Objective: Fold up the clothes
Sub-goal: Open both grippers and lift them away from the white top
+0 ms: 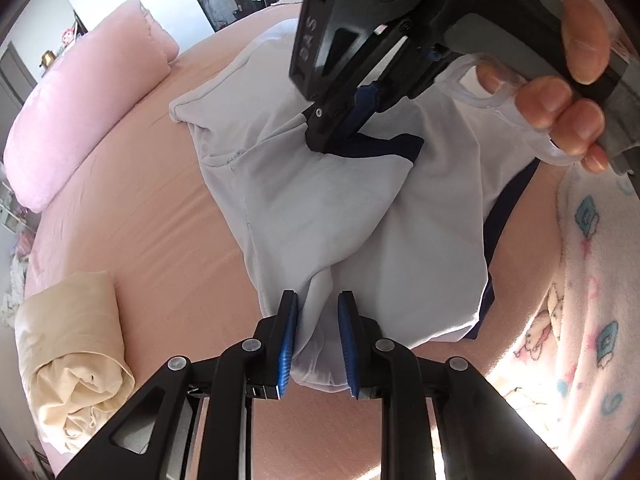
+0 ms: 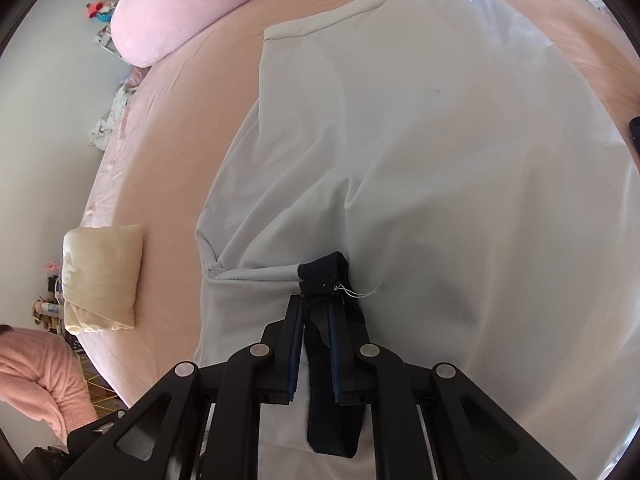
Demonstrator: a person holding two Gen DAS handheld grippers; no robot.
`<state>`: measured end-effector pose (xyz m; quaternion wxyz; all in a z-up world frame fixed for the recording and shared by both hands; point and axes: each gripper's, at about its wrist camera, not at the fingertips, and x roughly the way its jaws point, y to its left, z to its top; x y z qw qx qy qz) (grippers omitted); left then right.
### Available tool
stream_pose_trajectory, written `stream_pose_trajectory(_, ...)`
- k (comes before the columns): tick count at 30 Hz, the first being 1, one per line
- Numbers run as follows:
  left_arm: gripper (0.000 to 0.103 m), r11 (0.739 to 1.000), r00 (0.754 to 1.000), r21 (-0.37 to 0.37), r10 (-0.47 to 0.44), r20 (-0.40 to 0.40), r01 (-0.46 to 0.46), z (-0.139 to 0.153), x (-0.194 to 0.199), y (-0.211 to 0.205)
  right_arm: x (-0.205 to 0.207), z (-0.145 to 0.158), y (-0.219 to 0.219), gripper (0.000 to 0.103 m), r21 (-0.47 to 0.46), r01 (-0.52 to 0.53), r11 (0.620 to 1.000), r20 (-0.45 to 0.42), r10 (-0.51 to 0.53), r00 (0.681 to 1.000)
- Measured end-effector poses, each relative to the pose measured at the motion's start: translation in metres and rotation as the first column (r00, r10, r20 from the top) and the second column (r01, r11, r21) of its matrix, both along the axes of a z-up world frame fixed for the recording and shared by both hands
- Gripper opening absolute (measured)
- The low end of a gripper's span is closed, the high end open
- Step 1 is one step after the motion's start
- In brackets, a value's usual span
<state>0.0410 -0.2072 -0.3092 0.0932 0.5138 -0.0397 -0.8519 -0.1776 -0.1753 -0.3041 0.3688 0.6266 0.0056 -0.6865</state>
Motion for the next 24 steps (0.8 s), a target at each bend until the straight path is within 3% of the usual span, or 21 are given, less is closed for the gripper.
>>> stream_pose_trajectory(2,0.019,0.999,1.0,0.039,0.021,0.002,-0.021,0.002,0.0,-0.003,0.0,0.009,0.012,0.018,-0.006,0.028,1.0,0.021,-0.027,0.999)
stream_pose_trajectory(4,0.019,0.993,0.997,0.093,0.071,0.0,-0.071,0.008,0.001,-0.009,0.0,0.02,0.025,0.034,-0.031,0.056,0.998,0.021,-0.055,0.998)
stream_pose_trajectory(6,0.02,0.986,0.991,0.104,0.131,0.001,-0.13,0.015,0.002,-0.012,0.001,0.031,0.041,0.06,-0.066,0.092,0.994,0.013,-0.091,0.996)
stream_pose_trajectory(7,0.02,0.983,0.988,0.096,0.156,0.004,-0.156,0.018,0.002,-0.013,0.003,0.036,0.047,0.063,-0.083,0.11,0.99,0.01,-0.11,0.994)
stream_pose_trajectory(9,0.026,0.978,0.981,0.079,0.194,0.008,-0.194,0.024,0.001,-0.011,0.002,0.041,0.056,0.064,-0.09,0.133,0.987,0.026,-0.132,0.991)
stream_pose_trajectory(12,0.049,0.965,0.97,0.102,0.243,-0.008,-0.241,0.033,0.001,-0.008,0.004,0.049,0.068,0.064,-0.097,0.15,0.984,0.048,-0.146,0.988)
stream_pose_trajectory(14,0.056,0.951,0.959,0.14,0.282,-0.024,-0.276,0.038,0.002,-0.007,0.006,0.055,0.078,0.064,-0.103,0.164,0.981,0.046,-0.16,0.986)
stream_pose_trajectory(19,0.058,0.927,0.94,0.184,0.34,-0.04,-0.327,0.05,0.001,-0.005,0.016,0.064,0.077,0.064,-0.117,0.173,0.978,0.035,-0.17,0.985)
stream_pose_trajectory(24,0.058,0.931,0.939,0.165,0.338,-0.063,-0.324,0.062,-0.001,0.01,0.024,0.07,0.093,0.064,-0.139,0.166,0.976,0.032,-0.163,0.986)
